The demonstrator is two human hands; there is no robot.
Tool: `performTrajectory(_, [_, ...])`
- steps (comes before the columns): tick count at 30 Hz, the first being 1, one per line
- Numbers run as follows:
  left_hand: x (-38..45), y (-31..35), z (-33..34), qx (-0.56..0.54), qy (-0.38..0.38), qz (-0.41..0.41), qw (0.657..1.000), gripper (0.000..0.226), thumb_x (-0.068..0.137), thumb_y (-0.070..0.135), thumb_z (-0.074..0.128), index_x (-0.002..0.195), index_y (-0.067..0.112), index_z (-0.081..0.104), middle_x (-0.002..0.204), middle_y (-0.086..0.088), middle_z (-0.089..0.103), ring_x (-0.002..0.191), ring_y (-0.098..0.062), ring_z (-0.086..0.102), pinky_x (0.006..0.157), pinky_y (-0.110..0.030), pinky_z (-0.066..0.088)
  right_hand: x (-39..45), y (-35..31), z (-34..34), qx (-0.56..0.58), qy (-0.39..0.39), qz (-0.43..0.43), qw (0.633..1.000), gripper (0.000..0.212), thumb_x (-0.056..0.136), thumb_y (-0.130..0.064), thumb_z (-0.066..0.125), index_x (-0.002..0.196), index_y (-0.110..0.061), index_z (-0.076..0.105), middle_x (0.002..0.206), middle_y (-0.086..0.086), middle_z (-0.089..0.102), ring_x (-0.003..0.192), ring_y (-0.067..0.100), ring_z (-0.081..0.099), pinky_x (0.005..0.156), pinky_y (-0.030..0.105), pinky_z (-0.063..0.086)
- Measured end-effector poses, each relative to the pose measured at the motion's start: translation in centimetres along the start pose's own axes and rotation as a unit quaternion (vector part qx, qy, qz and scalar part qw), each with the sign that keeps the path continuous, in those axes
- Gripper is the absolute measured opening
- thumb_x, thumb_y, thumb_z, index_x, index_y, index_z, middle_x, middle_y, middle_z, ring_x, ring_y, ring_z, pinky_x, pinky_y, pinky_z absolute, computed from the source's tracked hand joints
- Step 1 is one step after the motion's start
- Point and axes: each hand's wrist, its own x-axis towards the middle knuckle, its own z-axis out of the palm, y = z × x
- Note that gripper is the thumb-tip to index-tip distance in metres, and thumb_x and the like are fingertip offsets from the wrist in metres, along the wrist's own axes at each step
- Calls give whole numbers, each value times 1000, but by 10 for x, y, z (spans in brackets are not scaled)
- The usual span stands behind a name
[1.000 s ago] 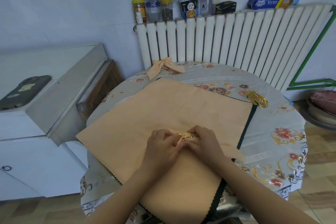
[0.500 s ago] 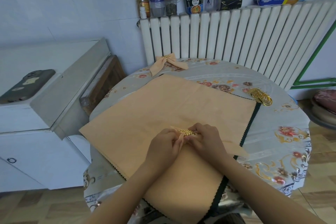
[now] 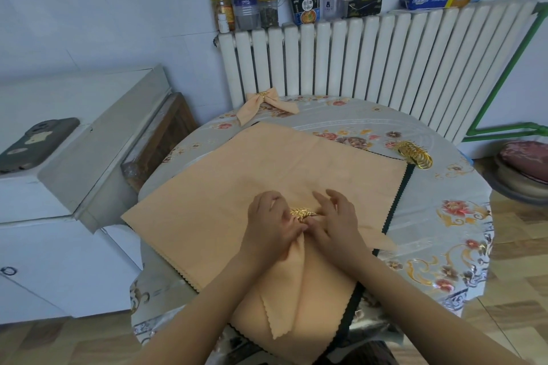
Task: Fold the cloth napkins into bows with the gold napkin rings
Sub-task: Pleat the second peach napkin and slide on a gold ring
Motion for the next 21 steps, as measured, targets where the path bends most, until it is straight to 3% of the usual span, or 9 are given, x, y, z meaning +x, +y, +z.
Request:
performTrajectory(3, [5, 0, 4, -65, -125, 26, 990, 55, 83, 51, 46, 127, 18, 50, 130, -5, 46, 124, -14, 38, 98, -23, 29, -10, 4, 2, 20, 94, 51, 994, 51, 85, -33, 53, 127, -5, 49, 129, 15, 44, 121, 30, 39, 97, 25, 25])
performTrajectory(5, [5, 1, 9, -26, -189, 15, 982, 65, 83, 59, 28, 139, 28, 43, 133, 3, 49, 126, -11, 39, 93, -24, 23, -18, 4, 3, 16, 133, 52, 990, 37, 83, -20, 65, 112, 0, 54, 115, 14, 51, 107, 30, 48, 88, 27, 34])
performTrajectory(10, [-2, 4, 17, 17, -134, -7, 991, 58, 86, 54, 24, 134, 34, 50, 113, 5, 59, 109, -16, 52, 75, -25, 15, -41, -6, 6, 78, 127, 20, 989, 8, 88, -3, 58, 91, -4, 51, 90, 1, 47, 80, 22, 52, 67, 30, 40])
performTrajectory(14, [-4, 10, 16, 12, -122, -40, 992, 59, 86, 52, 19, 134, 36, 49, 112, 8, 57, 108, -10, 47, 76, -25, 14, -55, -20, 10, 122, 101, -28, 987, 30, 88, -2, 51, 81, -27, 38, 86, -17, 45, 78, -4, 45, 68, 14, 37])
performTrajectory(15, [-5, 12, 16, 15, -119, -38, 992, 58, 86, 51, 19, 133, 36, 50, 112, 7, 57, 107, -10, 47, 76, -25, 14, -56, -21, 13, 120, 91, -32, 988, 32, 87, -1, 50, 79, -29, 36, 90, -14, 50, 80, -1, 46, 70, 15, 40])
performTrajectory(17, [-6, 14, 16, 24, -117, -34, 992, 58, 87, 50, 21, 133, 34, 51, 110, 5, 58, 106, -13, 48, 75, -25, 14, -58, -22, 18, 112, 74, -24, 991, 26, 84, 0, 48, 78, -22, 36, 97, 4, 57, 83, 19, 52, 67, 35, 46])
performTrajectory(18, [-8, 14, 14, 29, -117, -34, 992, 58, 87, 50, 20, 133, 33, 51, 111, 5, 58, 106, -14, 49, 75, -26, 13, -58, -22, 19, 110, 70, -19, 991, 23, 83, 1, 48, 78, -19, 37, 97, 8, 57, 81, 22, 53, 64, 39, 45])
performTrajectory(21, [-8, 15, 12, 40, -133, -44, 989, 63, 85, 54, 14, 136, 37, 46, 117, 7, 55, 112, -13, 46, 78, -25, 13, -58, -23, 13, 109, 61, -4, 992, 19, 86, 1, 52, 82, -16, 43, 87, -3, 50, 76, 3, 47, 63, 20, 37])
